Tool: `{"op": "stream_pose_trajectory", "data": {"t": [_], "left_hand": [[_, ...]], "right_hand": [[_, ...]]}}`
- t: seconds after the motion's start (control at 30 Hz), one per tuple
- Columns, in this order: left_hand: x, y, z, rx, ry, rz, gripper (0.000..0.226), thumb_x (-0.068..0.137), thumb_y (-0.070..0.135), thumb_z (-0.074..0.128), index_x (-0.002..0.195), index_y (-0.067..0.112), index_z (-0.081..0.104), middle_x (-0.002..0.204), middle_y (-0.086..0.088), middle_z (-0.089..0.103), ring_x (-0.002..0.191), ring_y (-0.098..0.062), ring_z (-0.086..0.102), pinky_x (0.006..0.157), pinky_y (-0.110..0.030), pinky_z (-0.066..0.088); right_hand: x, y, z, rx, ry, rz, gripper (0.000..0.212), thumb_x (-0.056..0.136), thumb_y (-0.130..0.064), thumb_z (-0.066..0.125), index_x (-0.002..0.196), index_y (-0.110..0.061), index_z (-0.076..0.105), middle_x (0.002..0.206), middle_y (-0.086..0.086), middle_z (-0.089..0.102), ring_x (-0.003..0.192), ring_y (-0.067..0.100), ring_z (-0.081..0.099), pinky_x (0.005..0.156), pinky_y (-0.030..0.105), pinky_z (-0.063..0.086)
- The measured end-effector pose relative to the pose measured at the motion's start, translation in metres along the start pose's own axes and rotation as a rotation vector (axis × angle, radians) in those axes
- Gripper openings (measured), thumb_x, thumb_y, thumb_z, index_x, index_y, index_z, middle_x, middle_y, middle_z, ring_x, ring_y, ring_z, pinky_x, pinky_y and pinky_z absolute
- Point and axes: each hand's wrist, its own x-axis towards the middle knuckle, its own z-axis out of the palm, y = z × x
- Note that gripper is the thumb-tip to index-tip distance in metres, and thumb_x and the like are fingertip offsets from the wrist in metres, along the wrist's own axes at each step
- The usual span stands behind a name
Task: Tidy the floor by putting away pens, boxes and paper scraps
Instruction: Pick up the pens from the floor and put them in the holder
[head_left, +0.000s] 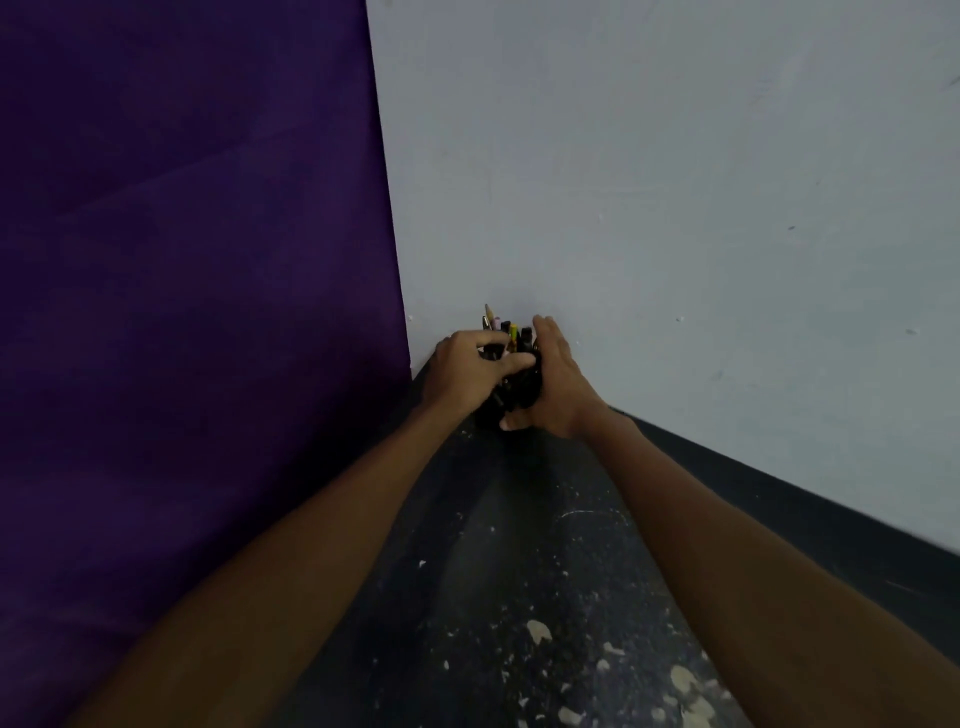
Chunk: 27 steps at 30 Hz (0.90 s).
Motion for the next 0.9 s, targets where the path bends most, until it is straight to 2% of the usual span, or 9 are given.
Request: {"op": "stream_pose_trajectory", "data": {"t": [0.13, 0.3, 0.4, 0.53, 0.6, 0.67, 0.73, 0.8, 0.9], "left_hand": [[-0.007, 0.012, -0.015, -0.04, -0.045, 0.006, 0.066, 0.07, 0.051, 0.077, 0.128, 0.03, 0.055, 0.133, 0.001, 0.056, 0.117, -0.016, 0.054, 0.098, -0.034, 0.047], [-0.024, 0.02, -0.041, -0.019, 0.045, -0.017, 0.055, 0.086, 0.05, 0.06, 0.13, 0.019, 0.049, 0.134, -0.007, 0.052, 0.114, -0.017, 0.052, 0.091, -0.028, 0.044], [-0.039, 0.021, -0.059, 0.004, 0.095, -0.053, 0.045, 0.09, 0.044, 0.057, 0.124, 0.015, 0.052, 0.128, -0.008, 0.056, 0.112, -0.02, 0.055, 0.088, -0.028, 0.045], [-0.07, 0.02, -0.083, 0.019, 0.107, -0.099, 0.017, 0.09, 0.032, 0.059, 0.097, 0.016, 0.064, 0.109, -0.006, 0.067, 0.103, -0.021, 0.062, 0.089, -0.03, 0.05], [-0.093, 0.017, -0.095, 0.014, 0.108, -0.112, 0.011, 0.089, 0.023, 0.059, 0.092, 0.015, 0.066, 0.103, -0.006, 0.069, 0.1, -0.021, 0.064, 0.087, -0.028, 0.05], [-0.118, 0.013, -0.105, 0.014, 0.094, -0.142, 0.016, 0.089, 0.02, 0.06, 0.101, 0.011, 0.066, 0.107, -0.005, 0.067, 0.103, -0.021, 0.062, 0.089, -0.027, 0.048], [-0.146, 0.012, -0.117, 0.005, 0.083, -0.183, 0.028, 0.09, 0.022, 0.061, 0.114, 0.009, 0.061, 0.12, -0.007, 0.061, 0.113, -0.021, 0.056, 0.098, -0.028, 0.044], [-0.173, 0.014, -0.129, -0.001, 0.091, -0.227, 0.039, 0.09, 0.026, 0.061, 0.125, 0.011, 0.055, 0.134, -0.007, 0.053, 0.123, -0.02, 0.049, 0.104, -0.028, 0.038], [-0.23, 0.017, -0.151, -0.016, 0.118, -0.283, 0.05, 0.091, 0.031, 0.06, 0.136, 0.015, 0.045, 0.143, -0.002, 0.043, 0.131, -0.017, 0.041, 0.102, -0.023, 0.031]], "right_hand": [[-0.012, -0.014, -0.008, -0.04, -0.041, 0.061, 0.145, 0.052, -0.027, 0.094, 0.152, -0.017, -0.012, 0.159, 0.001, -0.018, 0.148, 0.024, -0.004, 0.117, 0.04, 0.015], [-0.032, -0.037, -0.023, -0.142, -0.08, 0.087, 0.139, 0.055, -0.02, 0.092, 0.152, -0.013, -0.007, 0.159, 0.006, -0.015, 0.148, 0.026, 0.0, 0.118, 0.038, 0.017], [-0.049, -0.047, -0.031, -0.182, -0.088, 0.124, 0.125, 0.063, -0.009, 0.085, 0.152, -0.012, -0.003, 0.159, 0.011, -0.011, 0.147, 0.031, 0.006, 0.116, 0.036, 0.023], [-0.073, -0.069, -0.037, -0.122, -0.027, 0.139, 0.093, 0.071, -0.005, 0.073, 0.147, -0.007, 0.018, 0.149, 0.019, 0.019, 0.136, 0.036, 0.029, 0.107, 0.033, 0.034], [-0.087, -0.084, -0.033, -0.057, 0.047, 0.124, 0.079, 0.074, -0.006, 0.069, 0.141, -0.005, 0.028, 0.14, 0.02, 0.033, 0.127, 0.035, 0.04, 0.101, 0.033, 0.038], [-0.1, -0.1, -0.026, 0.015, 0.119, 0.088, 0.069, 0.076, -0.006, 0.067, 0.138, -0.003, 0.035, 0.134, 0.02, 0.043, 0.123, 0.035, 0.046, 0.096, 0.032, 0.041], [-0.119, -0.119, -0.018, 0.09, 0.139, 0.055, 0.065, 0.083, -0.01, 0.064, 0.14, -0.003, 0.035, 0.137, 0.016, 0.045, 0.124, 0.032, 0.047, 0.093, 0.026, 0.038], [-0.138, -0.133, -0.01, 0.183, 0.121, 0.047, 0.066, 0.088, -0.016, 0.062, 0.145, -0.007, 0.03, 0.144, 0.012, 0.042, 0.126, 0.027, 0.046, 0.094, 0.022, 0.035], [-0.173, -0.151, 0.006, 0.268, 0.031, 0.02, 0.067, 0.092, -0.024, 0.061, 0.148, -0.011, 0.027, 0.145, 0.01, 0.041, 0.126, 0.024, 0.047, 0.09, 0.02, 0.036]]}}
